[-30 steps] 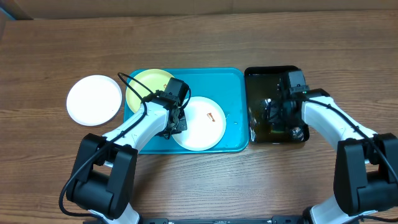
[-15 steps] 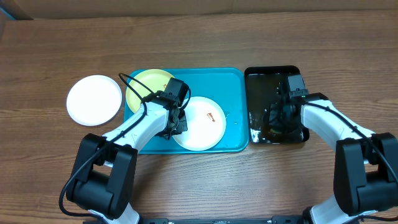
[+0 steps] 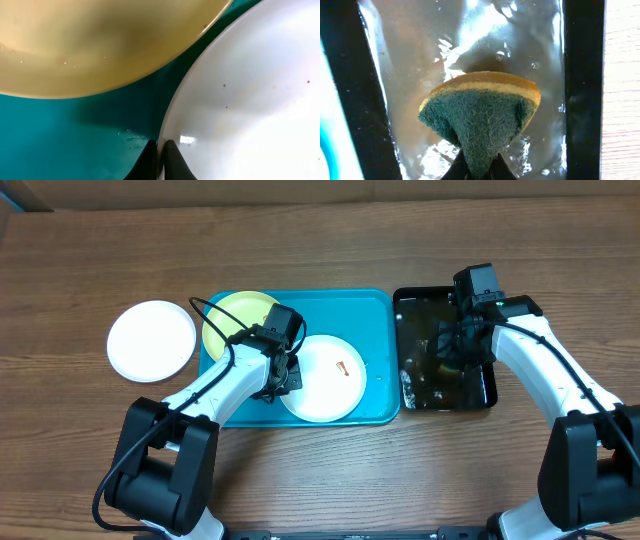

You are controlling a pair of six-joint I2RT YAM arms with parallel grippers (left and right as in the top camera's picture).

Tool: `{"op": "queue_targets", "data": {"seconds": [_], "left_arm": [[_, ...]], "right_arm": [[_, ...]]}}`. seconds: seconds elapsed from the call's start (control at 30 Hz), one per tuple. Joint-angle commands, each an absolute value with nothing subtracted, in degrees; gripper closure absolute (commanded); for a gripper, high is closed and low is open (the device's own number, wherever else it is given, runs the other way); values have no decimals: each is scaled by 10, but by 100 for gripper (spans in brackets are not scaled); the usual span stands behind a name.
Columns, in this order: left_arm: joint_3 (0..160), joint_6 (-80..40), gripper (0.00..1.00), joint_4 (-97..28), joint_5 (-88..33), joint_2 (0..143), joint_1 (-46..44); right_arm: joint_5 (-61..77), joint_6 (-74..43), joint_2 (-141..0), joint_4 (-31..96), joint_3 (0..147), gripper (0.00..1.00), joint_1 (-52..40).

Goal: Clean dirty plates on tray and stack at the side
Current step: 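Lift the sponge from the water with the right gripper, then move the sponge over and wipe the held white plate with the right gripper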

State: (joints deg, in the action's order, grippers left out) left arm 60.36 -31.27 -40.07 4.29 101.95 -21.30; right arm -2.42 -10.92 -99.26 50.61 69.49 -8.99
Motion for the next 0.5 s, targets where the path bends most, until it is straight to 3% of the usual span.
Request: {"op": "queue_targets", "data": {"seconds": [0.0, 0.47], "left_arm": [[599, -306, 96, -401, 44, 1019, -210], [599, -302, 96, -397, 44, 1019, -210]], "right_arm": [[-40, -105, -973, 511, 707, 96, -90], [-25, -72, -969, 498, 707, 96, -93]]}}
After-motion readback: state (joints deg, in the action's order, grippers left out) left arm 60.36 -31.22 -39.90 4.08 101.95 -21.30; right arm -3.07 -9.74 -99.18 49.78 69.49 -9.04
